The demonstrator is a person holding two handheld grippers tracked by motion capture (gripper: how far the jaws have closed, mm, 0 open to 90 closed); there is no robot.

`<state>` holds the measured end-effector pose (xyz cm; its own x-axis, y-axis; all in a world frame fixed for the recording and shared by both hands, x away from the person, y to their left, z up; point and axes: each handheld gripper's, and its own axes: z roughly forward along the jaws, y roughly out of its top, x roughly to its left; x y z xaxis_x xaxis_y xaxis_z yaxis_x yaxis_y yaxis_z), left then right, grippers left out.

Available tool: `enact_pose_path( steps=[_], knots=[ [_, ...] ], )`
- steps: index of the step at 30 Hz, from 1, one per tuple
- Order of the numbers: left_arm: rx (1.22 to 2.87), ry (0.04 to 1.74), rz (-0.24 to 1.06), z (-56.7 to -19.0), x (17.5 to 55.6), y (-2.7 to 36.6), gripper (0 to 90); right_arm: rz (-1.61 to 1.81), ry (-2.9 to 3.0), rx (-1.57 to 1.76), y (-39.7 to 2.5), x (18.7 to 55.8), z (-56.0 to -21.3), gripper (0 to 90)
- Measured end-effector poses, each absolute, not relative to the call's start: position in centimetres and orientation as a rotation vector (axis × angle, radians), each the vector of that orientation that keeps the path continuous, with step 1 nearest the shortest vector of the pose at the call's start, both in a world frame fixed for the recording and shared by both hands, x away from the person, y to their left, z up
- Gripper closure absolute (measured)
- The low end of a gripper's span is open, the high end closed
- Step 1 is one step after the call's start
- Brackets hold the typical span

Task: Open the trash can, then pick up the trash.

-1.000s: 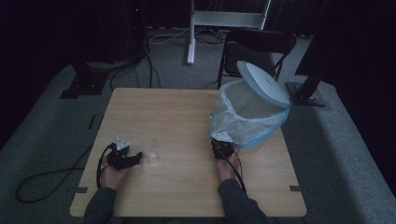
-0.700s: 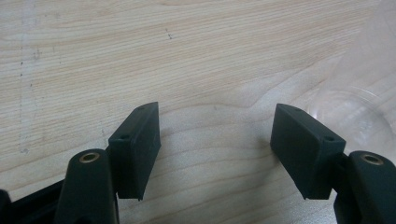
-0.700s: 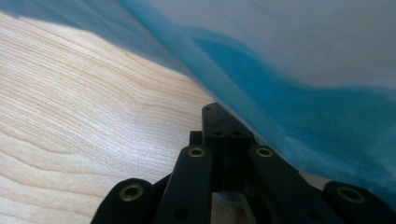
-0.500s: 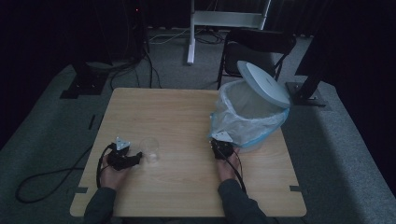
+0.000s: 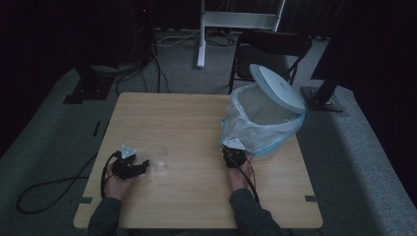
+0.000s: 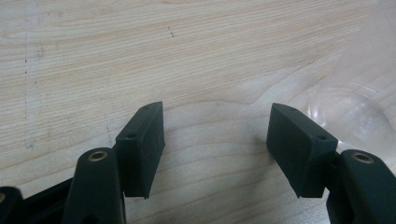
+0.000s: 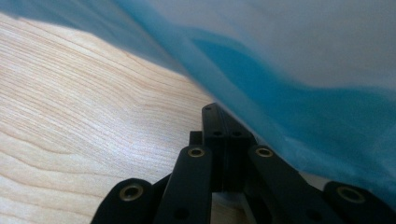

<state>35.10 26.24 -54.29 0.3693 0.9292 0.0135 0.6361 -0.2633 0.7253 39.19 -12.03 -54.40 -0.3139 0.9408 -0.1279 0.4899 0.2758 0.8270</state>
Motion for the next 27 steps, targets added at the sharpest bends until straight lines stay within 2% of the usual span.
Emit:
enact_pose_path(
  steps=[2, 9, 15, 27],
  knots=[
    [2.001, 1.352, 0.593, -54.2, 35.1, 26.3, 37.9, 0.920, 1.919, 1.285, -12.0, 39.2, -54.4, 90.0],
    [1.976, 1.400, 0.549, -53.6, 35.0, 27.0, 46.9, 0.918, 1.920, 1.285, -12.0, 39.2, -54.4, 90.0],
    [1.952, 1.348, 0.558, -51.8, 34.4, 27.1, 49.8, 0.919, 1.919, 1.284, -12.0, 39.2, -54.4, 90.0],
    [1.859, 1.267, 0.612, -47.3, 33.1, 26.9, 50.2, 0.916, 1.919, 1.283, -12.0, 39.2, -54.4, 90.0]
  ],
)
